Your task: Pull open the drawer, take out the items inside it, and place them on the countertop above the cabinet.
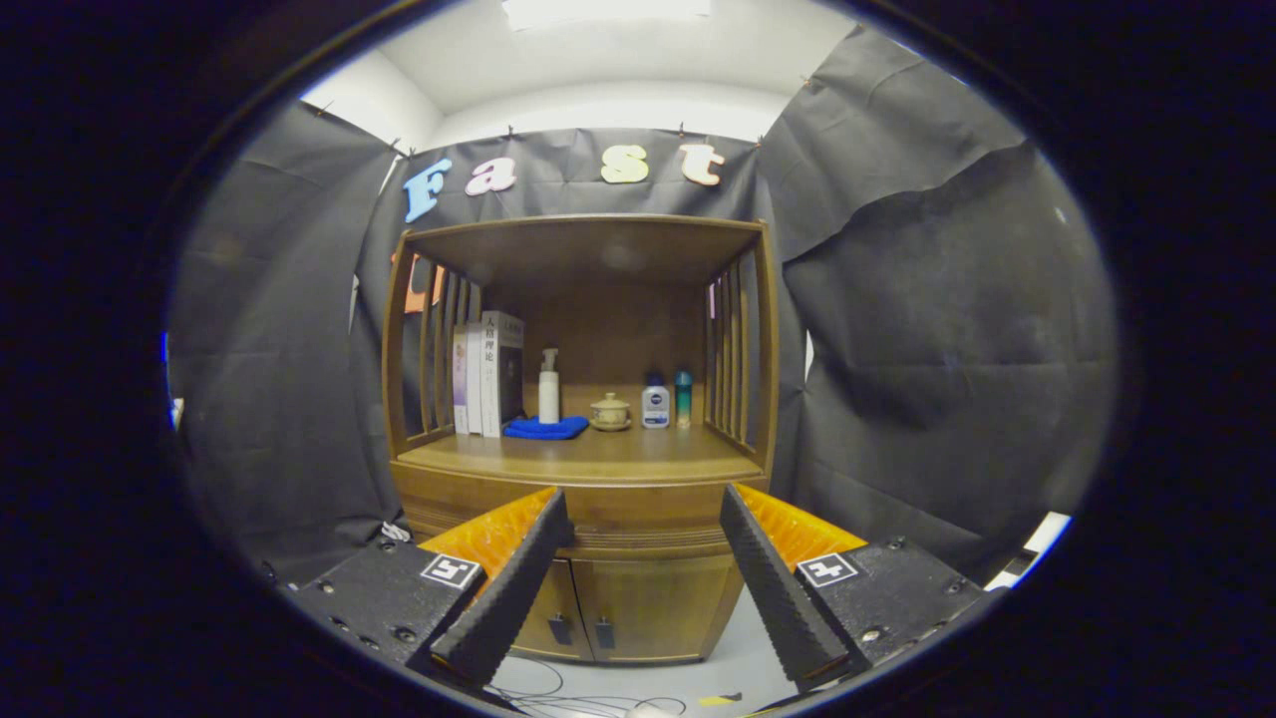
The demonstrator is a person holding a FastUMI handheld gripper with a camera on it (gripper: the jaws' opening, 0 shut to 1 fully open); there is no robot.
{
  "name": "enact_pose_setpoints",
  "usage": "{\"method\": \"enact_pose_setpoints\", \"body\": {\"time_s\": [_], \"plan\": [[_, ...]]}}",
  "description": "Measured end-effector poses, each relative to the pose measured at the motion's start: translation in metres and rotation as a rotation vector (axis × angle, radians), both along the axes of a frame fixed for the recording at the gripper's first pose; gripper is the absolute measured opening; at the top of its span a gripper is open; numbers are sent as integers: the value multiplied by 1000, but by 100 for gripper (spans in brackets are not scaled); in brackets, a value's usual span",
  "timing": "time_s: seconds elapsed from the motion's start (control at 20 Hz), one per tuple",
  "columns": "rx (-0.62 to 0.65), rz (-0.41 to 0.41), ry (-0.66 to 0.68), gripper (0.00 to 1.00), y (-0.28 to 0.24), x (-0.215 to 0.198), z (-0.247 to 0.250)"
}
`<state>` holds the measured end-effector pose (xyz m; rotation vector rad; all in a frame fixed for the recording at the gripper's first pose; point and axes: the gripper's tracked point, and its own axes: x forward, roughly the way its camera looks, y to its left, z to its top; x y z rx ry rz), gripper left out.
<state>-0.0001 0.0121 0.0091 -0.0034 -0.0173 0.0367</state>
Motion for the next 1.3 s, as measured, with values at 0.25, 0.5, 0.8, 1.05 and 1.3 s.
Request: {"method": "enact_pose_setpoints", "body": {"time_s": [0.25, 0.5, 0.8, 1.05, 1.3], "plan": [[0, 24, 7, 100, 19, 31, -4], [-14, 36, 12, 100, 43, 72, -20], [-25, 72, 56, 100, 80, 133, -63], [-22, 74, 123, 100, 97, 179, -109], [-19, 61, 179, 98, 99, 209, -145]]}}
